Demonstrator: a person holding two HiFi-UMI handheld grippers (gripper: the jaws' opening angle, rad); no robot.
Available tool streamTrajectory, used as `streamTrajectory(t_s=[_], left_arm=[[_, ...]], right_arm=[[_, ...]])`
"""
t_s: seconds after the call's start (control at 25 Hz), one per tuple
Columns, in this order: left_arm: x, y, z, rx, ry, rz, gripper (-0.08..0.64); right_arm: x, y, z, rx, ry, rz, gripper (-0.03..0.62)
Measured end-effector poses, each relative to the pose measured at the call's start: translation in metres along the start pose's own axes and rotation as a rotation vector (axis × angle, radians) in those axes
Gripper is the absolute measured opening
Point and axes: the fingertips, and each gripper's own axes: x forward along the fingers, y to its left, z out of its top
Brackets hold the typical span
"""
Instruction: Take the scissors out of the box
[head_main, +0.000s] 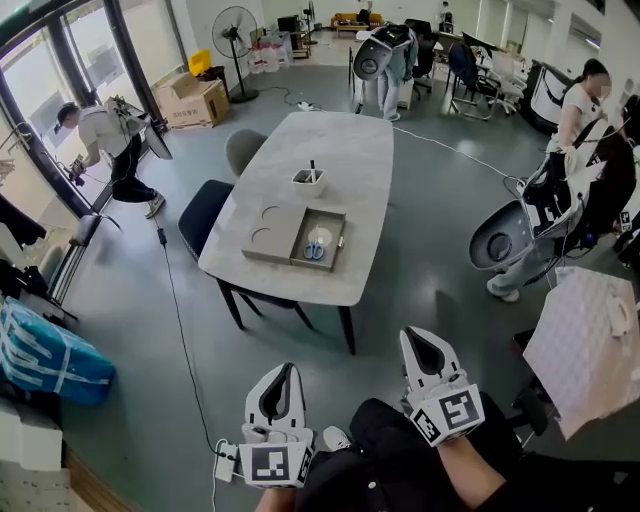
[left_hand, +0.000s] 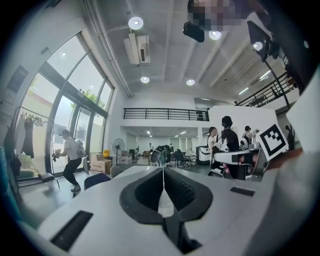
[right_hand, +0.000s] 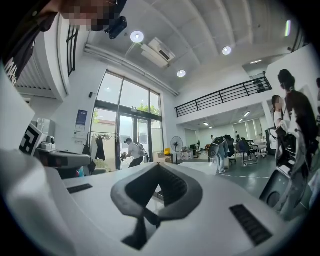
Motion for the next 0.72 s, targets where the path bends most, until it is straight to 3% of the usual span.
streamTrajectory(t_s=[0.32, 0.72], left_arm=[[0.009, 0.016, -0.010, -0.001, 0.021, -0.006, 0.017], [0.072, 0.043, -0.004, -0.005, 0.022, 0.002, 0.017]], right_arm=[[0.016, 0.005, -0.014, 0.014, 0.016, -0.009, -0.005], [0.082, -0.019, -0.013, 0.015, 0.029, 0.003, -0.005]])
